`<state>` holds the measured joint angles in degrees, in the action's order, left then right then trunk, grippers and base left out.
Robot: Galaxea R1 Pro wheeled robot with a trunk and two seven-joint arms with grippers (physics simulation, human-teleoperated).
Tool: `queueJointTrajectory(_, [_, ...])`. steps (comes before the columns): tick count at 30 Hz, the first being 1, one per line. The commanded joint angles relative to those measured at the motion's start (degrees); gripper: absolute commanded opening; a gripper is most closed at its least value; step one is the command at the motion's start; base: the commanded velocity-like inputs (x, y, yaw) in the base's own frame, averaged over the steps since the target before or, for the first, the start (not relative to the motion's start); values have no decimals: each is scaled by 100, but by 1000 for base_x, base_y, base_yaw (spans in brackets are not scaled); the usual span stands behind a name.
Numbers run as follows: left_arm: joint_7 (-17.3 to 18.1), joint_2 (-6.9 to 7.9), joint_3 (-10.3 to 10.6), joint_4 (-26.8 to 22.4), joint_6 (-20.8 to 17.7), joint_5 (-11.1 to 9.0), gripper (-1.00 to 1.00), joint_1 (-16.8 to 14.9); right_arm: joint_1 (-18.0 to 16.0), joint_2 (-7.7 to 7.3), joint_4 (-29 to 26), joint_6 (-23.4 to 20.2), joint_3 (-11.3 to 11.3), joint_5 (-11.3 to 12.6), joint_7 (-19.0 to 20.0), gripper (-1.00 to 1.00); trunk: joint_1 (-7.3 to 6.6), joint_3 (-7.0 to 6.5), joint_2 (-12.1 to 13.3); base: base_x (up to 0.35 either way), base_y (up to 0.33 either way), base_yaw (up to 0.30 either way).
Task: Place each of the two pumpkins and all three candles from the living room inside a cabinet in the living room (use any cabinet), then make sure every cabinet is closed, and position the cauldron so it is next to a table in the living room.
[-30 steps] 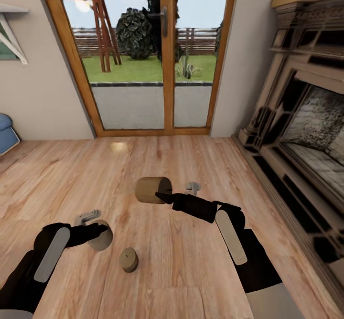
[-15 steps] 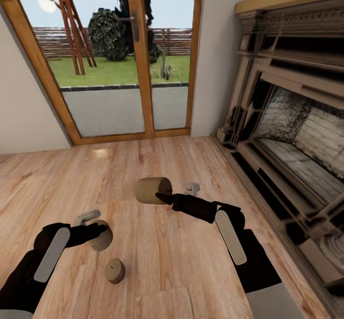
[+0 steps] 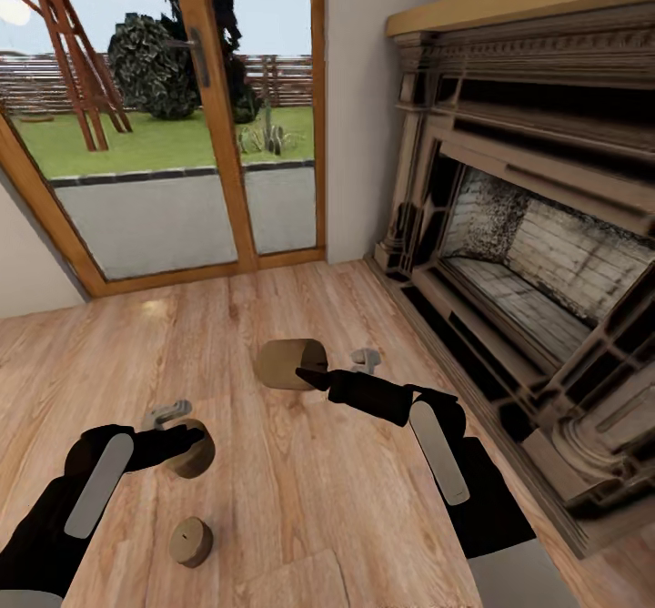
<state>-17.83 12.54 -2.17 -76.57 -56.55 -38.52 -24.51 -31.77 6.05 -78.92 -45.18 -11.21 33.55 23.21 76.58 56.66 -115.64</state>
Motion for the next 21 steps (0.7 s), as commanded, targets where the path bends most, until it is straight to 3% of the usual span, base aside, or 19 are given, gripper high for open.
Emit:
queueJointTrajectory(1, [-54, 2, -2, -7, -16, -68, -100, -1, -5, 6, -1, -35, 7, 37, 17, -100, -23, -14, 39, 0, 0, -281])
queueJointTrajectory(11, [-54, 2, -3, 1, -16, -68, -100, -1, -5, 8, -3, -35, 5, 37, 17, -100, -243, -193, 440, -8, 0, -281])
queueJointTrajectory(21, [-54, 3, -3, 2, -16, -68, -100, -1, -5, 10, -1, -35, 5, 37, 17, -100, -463, -373, 842, -122, 0, -281])
